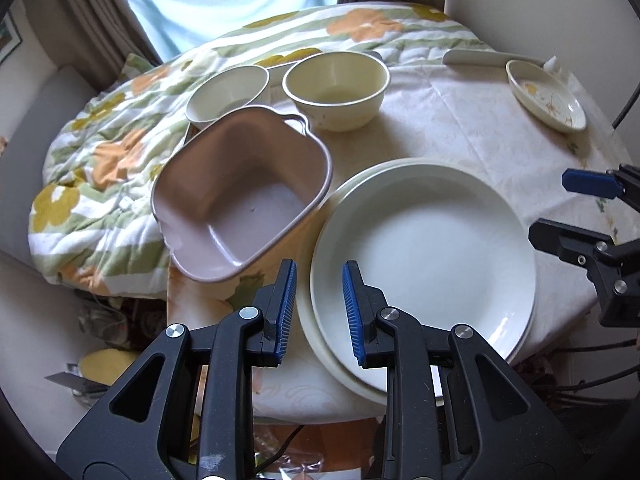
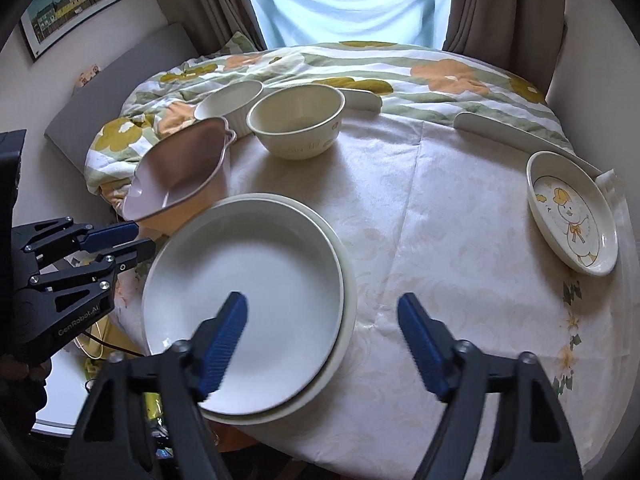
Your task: Organize plates and bowls
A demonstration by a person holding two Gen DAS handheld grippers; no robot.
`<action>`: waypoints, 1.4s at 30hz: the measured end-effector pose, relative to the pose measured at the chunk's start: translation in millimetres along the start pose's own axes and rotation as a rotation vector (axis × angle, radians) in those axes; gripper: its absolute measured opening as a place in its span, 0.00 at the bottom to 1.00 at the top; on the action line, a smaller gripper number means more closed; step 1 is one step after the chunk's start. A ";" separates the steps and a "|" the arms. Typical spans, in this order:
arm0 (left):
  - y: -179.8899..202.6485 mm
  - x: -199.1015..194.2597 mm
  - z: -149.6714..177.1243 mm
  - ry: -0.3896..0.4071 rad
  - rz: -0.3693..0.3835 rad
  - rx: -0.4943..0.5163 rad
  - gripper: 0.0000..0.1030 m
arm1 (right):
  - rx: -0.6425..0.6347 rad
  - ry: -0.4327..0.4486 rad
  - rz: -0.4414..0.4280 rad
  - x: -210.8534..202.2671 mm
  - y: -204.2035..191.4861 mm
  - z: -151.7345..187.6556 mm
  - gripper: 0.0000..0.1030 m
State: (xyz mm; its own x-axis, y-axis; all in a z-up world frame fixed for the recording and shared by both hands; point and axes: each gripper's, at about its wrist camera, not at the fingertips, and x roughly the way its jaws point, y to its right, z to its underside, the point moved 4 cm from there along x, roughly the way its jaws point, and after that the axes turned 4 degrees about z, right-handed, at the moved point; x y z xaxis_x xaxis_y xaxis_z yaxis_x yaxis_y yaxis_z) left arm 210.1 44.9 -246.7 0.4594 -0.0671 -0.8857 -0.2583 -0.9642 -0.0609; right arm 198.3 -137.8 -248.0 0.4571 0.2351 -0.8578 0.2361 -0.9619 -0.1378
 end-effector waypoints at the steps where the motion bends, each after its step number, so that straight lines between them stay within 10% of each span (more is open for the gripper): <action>1: 0.6 -2.0 -1.5 0.003 0.013 -0.005 0.21 | 0.009 0.006 0.001 -4.0 0.6 0.0 0.75; 8: 6.1 -12.0 -14.3 0.027 0.109 -0.018 0.34 | 0.053 0.057 0.022 -26.7 7.5 0.9 0.75; 10: 9.3 -13.7 -18.6 0.038 0.140 -0.017 0.89 | 0.072 0.070 0.031 -31.8 11.7 0.7 0.75; 12: 13.0 -18.8 -24.8 0.069 0.154 -0.015 0.99 | 0.095 0.083 0.045 -38.6 17.4 1.0 0.75; 29: 136.0 -5.7 -156.5 0.130 0.440 0.253 0.99 | 0.448 0.227 0.244 -108.2 131.0 13.3 0.86; 42: 240.1 115.9 -249.2 -0.060 0.569 0.366 0.98 | 0.817 0.166 0.232 -50.0 248.5 9.0 0.87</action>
State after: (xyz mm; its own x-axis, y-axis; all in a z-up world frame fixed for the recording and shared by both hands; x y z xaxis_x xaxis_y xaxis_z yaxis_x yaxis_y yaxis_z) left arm 413.1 -258.3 -249.3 0.1210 -0.5139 -0.8493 -0.7217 -0.6330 0.2802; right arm 226.3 -389.9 -243.8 0.5516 -0.0235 -0.8338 -0.5397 -0.7723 -0.3352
